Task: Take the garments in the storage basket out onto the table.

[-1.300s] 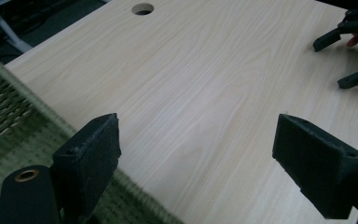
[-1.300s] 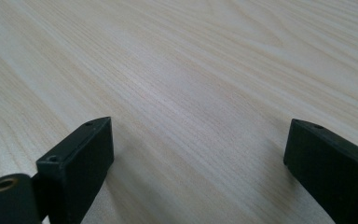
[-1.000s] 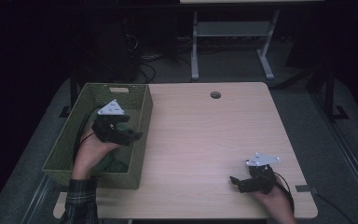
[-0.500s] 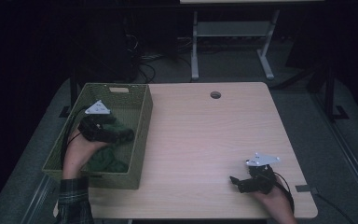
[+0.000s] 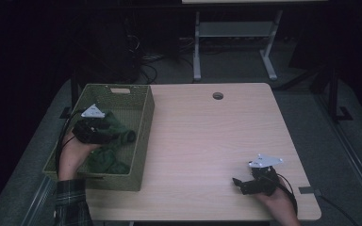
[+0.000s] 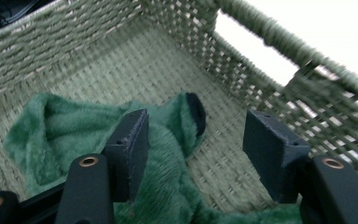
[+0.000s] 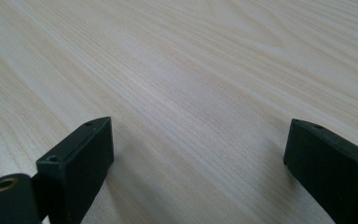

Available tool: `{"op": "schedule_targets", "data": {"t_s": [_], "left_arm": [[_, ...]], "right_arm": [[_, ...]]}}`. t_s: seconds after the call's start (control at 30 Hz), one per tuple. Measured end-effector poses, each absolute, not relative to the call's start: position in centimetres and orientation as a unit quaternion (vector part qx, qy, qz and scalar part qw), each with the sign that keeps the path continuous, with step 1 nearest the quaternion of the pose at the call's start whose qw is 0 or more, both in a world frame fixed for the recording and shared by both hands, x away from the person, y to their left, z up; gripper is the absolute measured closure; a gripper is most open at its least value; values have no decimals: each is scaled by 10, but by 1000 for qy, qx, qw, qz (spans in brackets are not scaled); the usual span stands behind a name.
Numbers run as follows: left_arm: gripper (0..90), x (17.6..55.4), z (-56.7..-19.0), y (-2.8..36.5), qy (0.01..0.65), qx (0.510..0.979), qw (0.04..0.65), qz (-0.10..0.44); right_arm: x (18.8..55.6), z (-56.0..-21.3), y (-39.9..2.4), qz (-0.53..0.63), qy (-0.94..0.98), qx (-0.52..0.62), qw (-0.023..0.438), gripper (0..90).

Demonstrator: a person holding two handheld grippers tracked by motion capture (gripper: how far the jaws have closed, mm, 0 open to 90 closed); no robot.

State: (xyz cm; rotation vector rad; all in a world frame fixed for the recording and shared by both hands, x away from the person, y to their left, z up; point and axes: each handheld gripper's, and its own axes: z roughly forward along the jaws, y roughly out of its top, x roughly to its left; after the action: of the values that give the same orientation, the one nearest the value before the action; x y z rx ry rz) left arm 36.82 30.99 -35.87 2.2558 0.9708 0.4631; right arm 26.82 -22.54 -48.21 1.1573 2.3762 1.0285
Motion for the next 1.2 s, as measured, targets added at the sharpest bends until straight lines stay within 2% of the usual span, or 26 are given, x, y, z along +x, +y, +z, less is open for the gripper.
{"op": "schedule_targets", "data": {"t_s": [0.37,0.83,0.93,0.97,1.0,1.1,1.2], "left_arm": [[485,378,-380,320,391,871,247,167],[518,385,-402,326,409,877,211,139],[618,386,-406,325,414,879,199,128],[678,386,-406,325,414,879,199,128],[678,386,-407,325,418,879,196,121],[821,386,-408,324,430,875,196,104],[857,387,-405,326,443,869,199,94]], "right_arm": [[268,-482,-225,358,828,404,152,79],[268,-482,-225,358,828,403,152,79],[268,-482,-225,358,828,403,152,79],[268,-482,-225,358,828,403,152,79],[268,-482,-225,358,828,403,152,79],[268,-482,-225,358,828,403,152,79],[268,-482,-225,358,828,403,152,79]]}}
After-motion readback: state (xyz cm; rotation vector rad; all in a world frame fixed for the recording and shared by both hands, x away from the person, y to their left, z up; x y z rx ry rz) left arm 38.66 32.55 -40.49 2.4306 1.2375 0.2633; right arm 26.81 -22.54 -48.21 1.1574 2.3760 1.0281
